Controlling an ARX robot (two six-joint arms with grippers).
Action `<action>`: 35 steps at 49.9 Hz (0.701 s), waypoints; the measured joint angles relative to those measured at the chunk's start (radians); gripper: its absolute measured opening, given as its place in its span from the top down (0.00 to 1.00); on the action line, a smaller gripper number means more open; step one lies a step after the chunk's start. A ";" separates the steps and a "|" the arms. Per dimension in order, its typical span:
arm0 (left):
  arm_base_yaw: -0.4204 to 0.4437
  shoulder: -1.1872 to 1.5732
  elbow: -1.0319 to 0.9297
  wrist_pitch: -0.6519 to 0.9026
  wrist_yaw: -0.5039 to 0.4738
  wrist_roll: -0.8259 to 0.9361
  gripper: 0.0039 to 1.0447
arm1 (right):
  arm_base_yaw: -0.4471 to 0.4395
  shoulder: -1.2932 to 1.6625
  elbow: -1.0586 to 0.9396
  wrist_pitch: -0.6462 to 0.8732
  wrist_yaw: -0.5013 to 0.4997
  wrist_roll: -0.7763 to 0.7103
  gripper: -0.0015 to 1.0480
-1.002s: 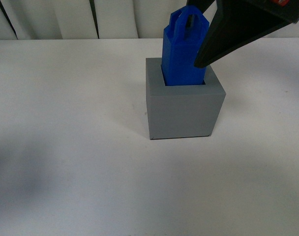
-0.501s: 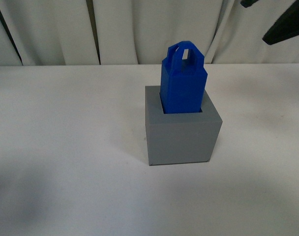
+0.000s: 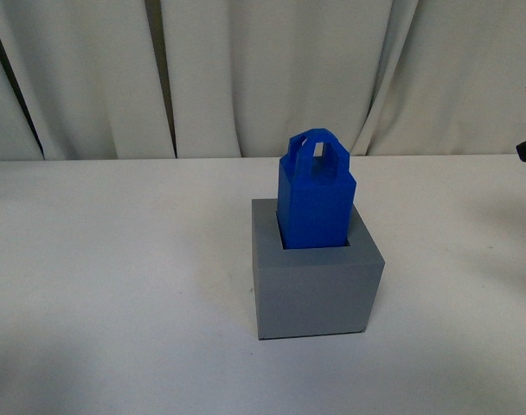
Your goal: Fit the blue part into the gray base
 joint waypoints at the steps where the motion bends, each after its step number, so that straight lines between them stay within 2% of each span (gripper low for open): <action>1: 0.000 0.000 0.000 0.000 0.000 0.000 0.06 | 0.000 0.000 0.000 0.000 -0.001 0.001 0.07; 8: 0.000 0.000 0.000 0.000 0.000 0.000 0.06 | 0.006 -0.003 -0.006 0.014 0.012 0.025 0.08; 9: 0.000 0.000 0.000 0.000 0.000 0.000 0.06 | 0.019 -0.016 -0.036 0.090 0.073 0.069 0.10; 10: 0.000 0.000 0.000 0.000 0.000 0.000 0.06 | 0.033 -0.036 -0.088 0.205 0.177 0.110 0.13; 11: 0.000 0.000 0.000 0.000 -0.001 0.000 0.06 | 0.052 -0.068 -0.170 0.374 0.348 0.201 0.18; 13: 0.000 0.000 0.000 0.000 0.002 0.000 0.06 | 0.069 -0.104 -0.283 0.599 0.529 0.355 0.25; 15: 0.000 0.000 0.000 0.000 0.000 0.000 0.06 | 0.078 -0.135 -0.385 0.805 0.658 0.491 0.32; 18: 0.000 0.000 0.000 0.000 0.000 0.000 0.06 | 0.082 -0.179 -0.496 1.017 0.787 0.641 0.42; 20: 0.000 0.000 0.000 0.000 -0.002 0.000 0.06 | 0.080 -0.217 -0.558 1.127 0.820 0.732 0.50; 22: 0.000 0.000 0.000 0.000 -0.002 0.000 0.06 | 0.080 -0.247 -0.599 1.173 0.824 0.782 0.57; 25: 0.000 0.000 0.000 0.000 -0.001 0.000 0.06 | 0.080 -0.281 -0.645 1.197 0.823 0.815 0.66; 32: 0.000 0.000 0.000 0.000 -0.001 0.000 0.06 | 0.081 -0.369 -0.784 1.216 0.823 0.859 0.96; 33: 0.000 0.000 0.000 0.000 0.000 0.000 0.06 | 0.082 -0.386 -0.801 1.217 0.821 0.860 0.99; 35: 0.000 0.000 0.000 0.000 0.000 0.000 0.06 | 0.082 -0.417 -0.828 1.217 0.821 0.863 0.98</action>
